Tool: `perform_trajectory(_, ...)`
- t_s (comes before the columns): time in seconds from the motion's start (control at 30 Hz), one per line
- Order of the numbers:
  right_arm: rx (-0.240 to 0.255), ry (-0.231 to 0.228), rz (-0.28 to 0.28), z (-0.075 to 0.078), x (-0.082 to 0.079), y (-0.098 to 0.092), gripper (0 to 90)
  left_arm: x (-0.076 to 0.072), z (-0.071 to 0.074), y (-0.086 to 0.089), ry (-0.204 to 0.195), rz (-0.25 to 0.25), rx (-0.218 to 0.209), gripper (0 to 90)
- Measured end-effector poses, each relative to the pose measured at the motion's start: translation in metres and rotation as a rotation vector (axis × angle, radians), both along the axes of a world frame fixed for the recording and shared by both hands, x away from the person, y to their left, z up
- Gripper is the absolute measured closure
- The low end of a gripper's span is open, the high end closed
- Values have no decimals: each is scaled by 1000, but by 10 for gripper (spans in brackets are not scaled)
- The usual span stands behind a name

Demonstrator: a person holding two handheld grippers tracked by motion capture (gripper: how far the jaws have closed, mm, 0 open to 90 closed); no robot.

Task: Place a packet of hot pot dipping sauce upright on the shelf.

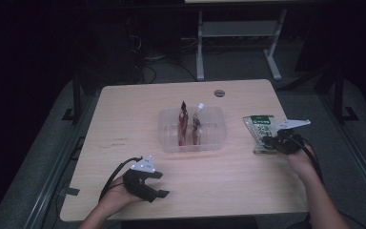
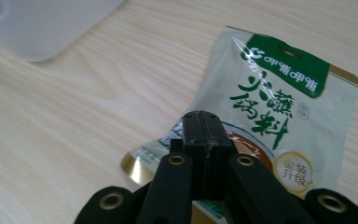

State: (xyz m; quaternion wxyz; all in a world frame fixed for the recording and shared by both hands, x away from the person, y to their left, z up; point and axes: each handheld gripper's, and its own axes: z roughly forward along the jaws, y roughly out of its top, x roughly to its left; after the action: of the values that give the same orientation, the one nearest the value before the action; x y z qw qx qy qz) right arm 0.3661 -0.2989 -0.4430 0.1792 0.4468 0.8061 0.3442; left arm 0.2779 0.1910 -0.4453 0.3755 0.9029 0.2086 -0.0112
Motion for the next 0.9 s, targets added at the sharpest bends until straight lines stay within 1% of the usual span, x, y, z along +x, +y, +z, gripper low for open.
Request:
perform_trajectory(0.07, -16, 13, -18, -4, 5, -3, 898, 0, -1, -1, 4, 1, -4, 262)
perform_trajectory(0.1, -16, 13, -18, -4, 5, -3, 898, 0, -1, -1, 4, 1, -4, 262)
perform_trajectory(0.17, -38, 29, -17, -11, 11, -3, 897, 0, -1, -1, 4, -4, 4, 262)
perform_trajectory(0.23, -44, 34, -13, -13, 13, -3, 898, 0, -1, -1, 4, -3, 4, 262)
perform_trajectory(0.27, -42, 59, -8, -15, 17, -4, 898, 0, -1, -1, 5, -3, 4, 262)
perform_trajectory(0.3, -42, 73, -2, -17, 19, -5, 899, -1, -1, -2, 7, -4, 6, 262)
perform_trajectory(0.33, -44, 83, -2, -18, 20, -4, 899, 0, -1, -2, 8, -4, 6, 262)
perform_trajectory(0.37, -44, 83, -2, -18, 20, -4, 899, 0, -1, -2, 8, -4, 6, 262)
perform_trajectory(0.4, -79, 80, 1, -20, 21, -1, 900, 0, -2, -2, 9, -2, 3, 262)
perform_trajectory(0.43, -100, 76, 4, -21, 21, 1, 900, 0, -2, -2, 8, -3, 6, 262)
perform_trajectory(0.5, -109, 81, 9, -21, 21, 4, 900, 0, -2, -2, 9, -3, 6, 262)
perform_trajectory(0.53, -109, 78, 28, -21, 20, 5, 900, 0, -2, -2, 9, -3, 6, 262)
perform_trajectory(0.6, -88, 99, 60, -20, 19, 10, 900, 0, -2, -2, 7, -6, 8, 262)
perform_trajectory(0.67, -82, 113, 94, -19, 17, 16, 900, 0, -2, -2, 8, -6, 10, 262)
perform_trajectory(0.73, -75, 121, 115, -19, 16, 20, 900, 0, -2, -2, 8, -5, 8, 262)
perform_trajectory(0.9, -81, 124, 177, -18, 10, 33, 900, 0, -2, -1, 8, -3, 9, 262)
